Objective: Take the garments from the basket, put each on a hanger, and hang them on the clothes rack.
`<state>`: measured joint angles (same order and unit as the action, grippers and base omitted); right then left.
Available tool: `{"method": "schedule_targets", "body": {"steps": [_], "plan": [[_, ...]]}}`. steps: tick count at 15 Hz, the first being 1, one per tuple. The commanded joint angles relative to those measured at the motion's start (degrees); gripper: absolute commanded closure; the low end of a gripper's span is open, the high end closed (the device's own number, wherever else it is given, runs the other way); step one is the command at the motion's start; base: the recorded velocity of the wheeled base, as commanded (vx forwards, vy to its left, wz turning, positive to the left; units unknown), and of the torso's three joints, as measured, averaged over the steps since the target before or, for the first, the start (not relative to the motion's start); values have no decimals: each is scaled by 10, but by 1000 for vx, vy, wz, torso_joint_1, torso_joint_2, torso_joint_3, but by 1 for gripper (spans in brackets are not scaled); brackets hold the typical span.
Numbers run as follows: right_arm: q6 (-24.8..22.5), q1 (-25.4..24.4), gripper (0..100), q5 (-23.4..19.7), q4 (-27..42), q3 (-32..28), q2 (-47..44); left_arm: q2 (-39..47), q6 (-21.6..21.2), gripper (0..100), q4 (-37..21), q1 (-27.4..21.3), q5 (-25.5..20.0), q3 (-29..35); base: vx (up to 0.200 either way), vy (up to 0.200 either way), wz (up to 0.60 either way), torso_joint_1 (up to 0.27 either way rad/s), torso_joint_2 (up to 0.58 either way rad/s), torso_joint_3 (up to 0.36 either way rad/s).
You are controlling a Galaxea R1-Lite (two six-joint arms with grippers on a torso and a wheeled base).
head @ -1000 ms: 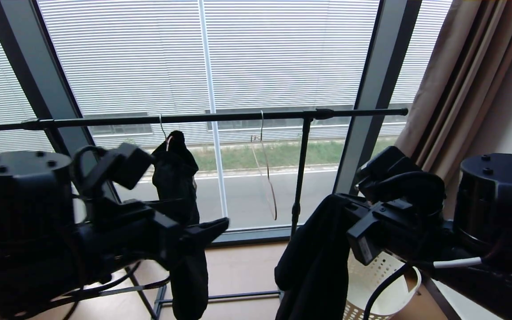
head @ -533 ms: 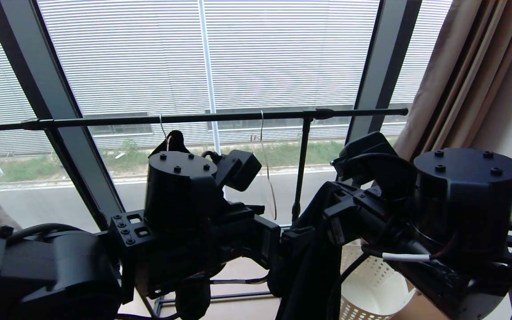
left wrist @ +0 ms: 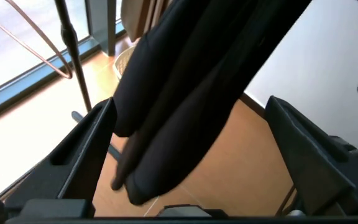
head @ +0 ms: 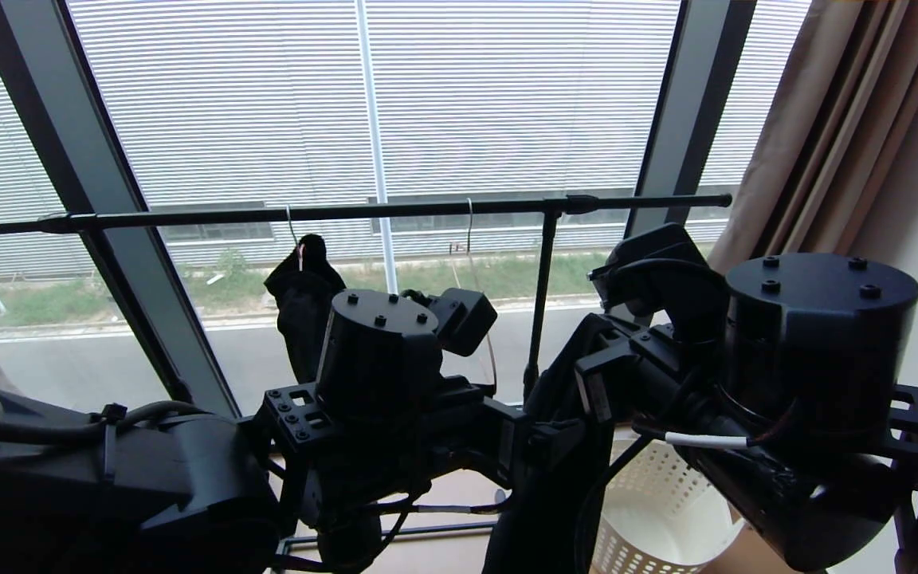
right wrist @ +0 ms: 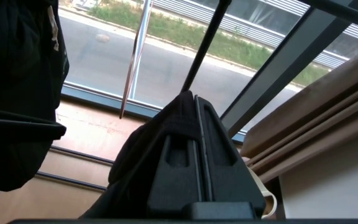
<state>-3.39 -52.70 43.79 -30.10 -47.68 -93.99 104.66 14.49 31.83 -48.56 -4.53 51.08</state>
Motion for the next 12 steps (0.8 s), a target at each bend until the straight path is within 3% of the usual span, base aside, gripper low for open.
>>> {"method": "schedule_targets", "body": {"steps": [1,4,6,12], "plan": [[0,0,100,2,0,0,0,1,8,0,0,-12,1,10,0,0,0,0,0,0],[0,-1,100,3,-1,0,0,11,8,0,-1,-14,1,16,0,0,0,0,0,0],[0,-2,100,3,-1,1,10,42,7,0,-1,-14,48,37,0,0,0,0,0,0],[0,-14,100,3,0,4,34,107,8,0,-3,7,83,73,0,0,0,0,0,0]]}}
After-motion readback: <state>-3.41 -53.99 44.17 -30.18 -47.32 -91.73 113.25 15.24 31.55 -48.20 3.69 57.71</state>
